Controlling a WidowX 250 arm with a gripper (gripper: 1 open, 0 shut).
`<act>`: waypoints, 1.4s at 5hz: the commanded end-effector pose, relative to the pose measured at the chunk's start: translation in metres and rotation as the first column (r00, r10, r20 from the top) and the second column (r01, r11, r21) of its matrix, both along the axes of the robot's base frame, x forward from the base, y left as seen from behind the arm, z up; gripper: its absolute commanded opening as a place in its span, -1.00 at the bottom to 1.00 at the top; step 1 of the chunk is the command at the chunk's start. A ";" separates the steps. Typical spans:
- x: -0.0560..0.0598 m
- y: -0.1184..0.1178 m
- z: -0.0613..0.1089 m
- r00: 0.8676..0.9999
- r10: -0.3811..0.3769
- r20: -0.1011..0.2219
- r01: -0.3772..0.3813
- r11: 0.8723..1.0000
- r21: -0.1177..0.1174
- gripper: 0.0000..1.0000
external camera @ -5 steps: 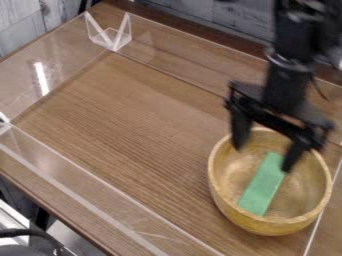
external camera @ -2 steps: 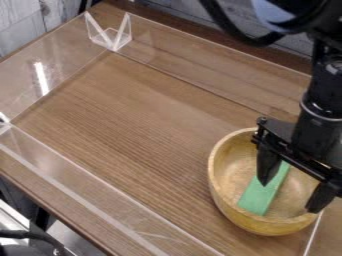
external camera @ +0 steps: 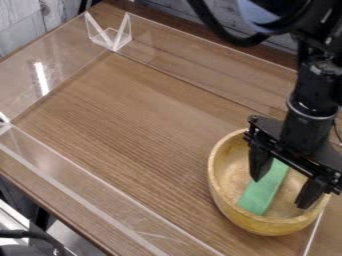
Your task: Remove the green block from inside the brown bowl and put it on the table
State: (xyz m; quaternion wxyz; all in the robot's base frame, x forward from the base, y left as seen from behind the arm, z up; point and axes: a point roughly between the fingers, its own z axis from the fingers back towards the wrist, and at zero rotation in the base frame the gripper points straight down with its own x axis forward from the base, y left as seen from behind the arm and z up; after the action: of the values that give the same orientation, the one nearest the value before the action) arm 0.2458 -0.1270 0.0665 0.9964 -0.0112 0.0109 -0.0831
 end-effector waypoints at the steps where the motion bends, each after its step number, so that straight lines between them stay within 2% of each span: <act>1: 0.006 0.002 0.007 0.999 -0.002 0.041 0.003 1.000 -0.016 1.00; 7: 0.010 0.008 0.001 0.998 -0.030 0.049 0.031 0.999 -0.025 1.00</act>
State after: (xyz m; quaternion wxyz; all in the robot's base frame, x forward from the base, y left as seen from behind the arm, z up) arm 0.2521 -0.1193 0.0601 0.9948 -0.0174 0.0000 -0.1007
